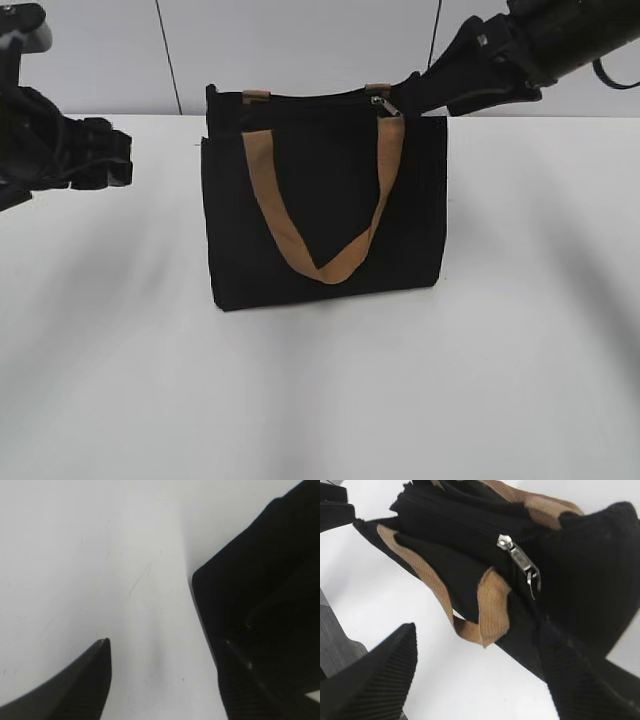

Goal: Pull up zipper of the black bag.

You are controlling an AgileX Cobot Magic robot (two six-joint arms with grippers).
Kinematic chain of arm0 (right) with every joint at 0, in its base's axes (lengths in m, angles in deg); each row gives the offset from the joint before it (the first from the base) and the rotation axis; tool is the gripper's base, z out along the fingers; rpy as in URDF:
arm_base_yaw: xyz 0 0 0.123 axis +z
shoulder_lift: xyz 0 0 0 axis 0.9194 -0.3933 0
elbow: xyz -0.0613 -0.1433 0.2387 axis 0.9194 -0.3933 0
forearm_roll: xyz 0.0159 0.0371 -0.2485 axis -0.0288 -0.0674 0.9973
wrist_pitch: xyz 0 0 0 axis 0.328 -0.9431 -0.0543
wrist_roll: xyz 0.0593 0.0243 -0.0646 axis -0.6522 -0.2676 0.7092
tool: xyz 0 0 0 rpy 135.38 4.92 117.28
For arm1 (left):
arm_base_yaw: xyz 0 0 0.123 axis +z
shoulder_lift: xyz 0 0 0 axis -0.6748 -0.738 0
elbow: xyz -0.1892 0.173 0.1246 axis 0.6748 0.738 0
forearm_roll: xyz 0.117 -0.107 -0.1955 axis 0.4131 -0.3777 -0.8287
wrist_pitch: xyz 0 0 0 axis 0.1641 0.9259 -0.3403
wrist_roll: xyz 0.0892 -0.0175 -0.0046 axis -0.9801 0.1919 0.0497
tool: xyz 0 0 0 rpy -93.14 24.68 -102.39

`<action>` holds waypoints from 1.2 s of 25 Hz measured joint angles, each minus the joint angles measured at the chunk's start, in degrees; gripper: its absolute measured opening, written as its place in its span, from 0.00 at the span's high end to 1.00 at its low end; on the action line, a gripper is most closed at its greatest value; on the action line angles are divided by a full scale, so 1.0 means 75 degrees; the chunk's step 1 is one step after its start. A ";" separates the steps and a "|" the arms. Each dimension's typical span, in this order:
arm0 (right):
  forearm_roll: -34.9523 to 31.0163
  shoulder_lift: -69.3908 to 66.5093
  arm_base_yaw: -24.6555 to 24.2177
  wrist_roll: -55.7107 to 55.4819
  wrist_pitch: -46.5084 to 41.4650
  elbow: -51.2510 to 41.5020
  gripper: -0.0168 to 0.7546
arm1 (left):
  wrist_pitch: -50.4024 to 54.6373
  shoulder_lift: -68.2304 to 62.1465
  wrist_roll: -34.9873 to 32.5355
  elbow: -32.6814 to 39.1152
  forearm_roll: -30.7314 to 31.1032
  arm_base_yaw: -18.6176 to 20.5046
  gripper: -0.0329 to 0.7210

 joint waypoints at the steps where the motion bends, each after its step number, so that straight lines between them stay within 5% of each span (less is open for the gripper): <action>1: 0.0221 0.0139 0.0027 -0.0212 -0.0009 0.0000 0.23 | 0.0321 0.0105 -0.0023 0.0000 -0.0111 -0.0056 0.29; 9: 0.2202 0.1493 0.0470 -0.1796 -0.0149 -0.0147 0.23 | 0.2061 0.1575 -0.0198 0.0009 -0.0281 -0.0762 0.32; 23: 0.2781 0.4950 0.0486 -0.2419 -0.0346 -0.3792 0.26 | 0.4721 0.5764 -0.0428 0.0976 -0.0287 -0.0814 0.32; 30: 0.3864 0.7354 0.0500 -0.3474 -0.0376 -0.5215 0.26 | 0.5915 0.7746 -0.0971 0.1047 -0.0388 -0.0814 0.32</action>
